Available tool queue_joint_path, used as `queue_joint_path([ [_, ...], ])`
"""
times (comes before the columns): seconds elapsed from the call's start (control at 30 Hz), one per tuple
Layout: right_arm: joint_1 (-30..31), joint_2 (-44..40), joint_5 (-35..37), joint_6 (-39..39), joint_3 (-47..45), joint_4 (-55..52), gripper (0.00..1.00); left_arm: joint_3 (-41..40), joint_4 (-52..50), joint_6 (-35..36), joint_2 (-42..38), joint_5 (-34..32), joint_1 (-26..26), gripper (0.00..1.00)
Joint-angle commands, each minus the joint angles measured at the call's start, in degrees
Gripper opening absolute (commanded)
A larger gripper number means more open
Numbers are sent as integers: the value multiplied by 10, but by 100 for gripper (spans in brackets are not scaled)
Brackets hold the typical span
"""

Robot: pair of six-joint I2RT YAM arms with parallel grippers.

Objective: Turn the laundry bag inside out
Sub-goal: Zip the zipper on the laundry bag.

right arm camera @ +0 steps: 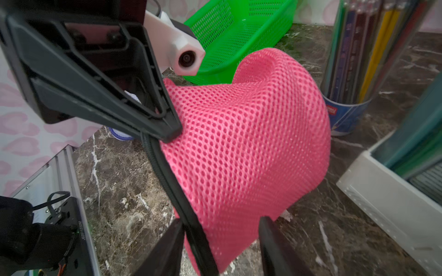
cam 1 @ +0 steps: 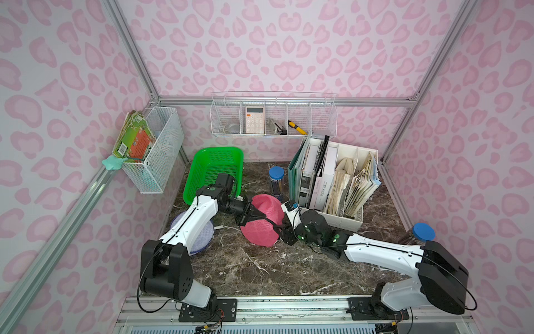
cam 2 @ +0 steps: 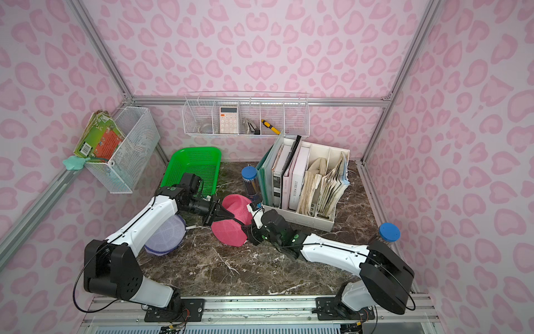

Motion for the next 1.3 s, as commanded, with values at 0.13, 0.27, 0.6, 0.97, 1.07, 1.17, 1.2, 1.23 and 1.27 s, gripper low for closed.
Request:
queue_joint_path([
  [0.13, 0, 27, -11, -28, 22, 8, 26, 5, -17, 11, -6, -1, -2, 0],
  [0.27, -6, 24, -35, -8, 22, 9, 0, 9, -20, 16, -5, -3, -2, 0],
  [0.6, -44, 20, -177, 115, 24, 51, 0, 138, -151, 120, -14, -134, 25, 76],
  [0.97, -23, 118, -297, 188, 129, 78, 0, 217, -190, 178, -99, -269, 82, 99],
  [1.07, -14, 148, -334, 205, 165, 93, 0, 199, -167, 184, -133, -282, 87, 99],
  [1.17, -14, 185, -373, 236, 194, 126, 0, 191, -169, 180, -147, -286, 90, 99],
  [1.2, -16, 200, -385, 251, 199, 143, 0, 186, -167, 179, -151, -285, 90, 99],
  [1.23, -20, 215, -396, 269, 201, 156, 0, 179, -167, 178, -154, -284, 90, 99],
  [1.27, -24, 227, -407, 286, 201, 169, 0, 176, -167, 177, -156, -284, 90, 99],
])
